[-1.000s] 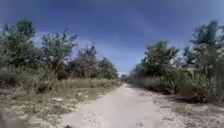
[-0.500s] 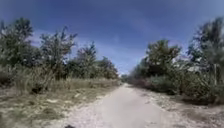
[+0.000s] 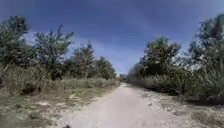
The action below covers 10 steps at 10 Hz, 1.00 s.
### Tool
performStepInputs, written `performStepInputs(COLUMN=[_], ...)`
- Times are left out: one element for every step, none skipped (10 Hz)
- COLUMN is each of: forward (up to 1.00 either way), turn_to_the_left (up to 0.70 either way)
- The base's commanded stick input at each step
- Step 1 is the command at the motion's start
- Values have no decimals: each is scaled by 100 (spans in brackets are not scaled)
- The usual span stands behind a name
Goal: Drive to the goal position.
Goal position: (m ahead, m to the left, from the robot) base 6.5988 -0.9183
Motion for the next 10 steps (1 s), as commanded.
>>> performStepInputs(forward=[50, 50, 50, 50, 50, 50, 50, 50, 50, 50], turn_to_the_left=[0, 0, 0, 0, 0, 0, 0, 0, 0, 0])
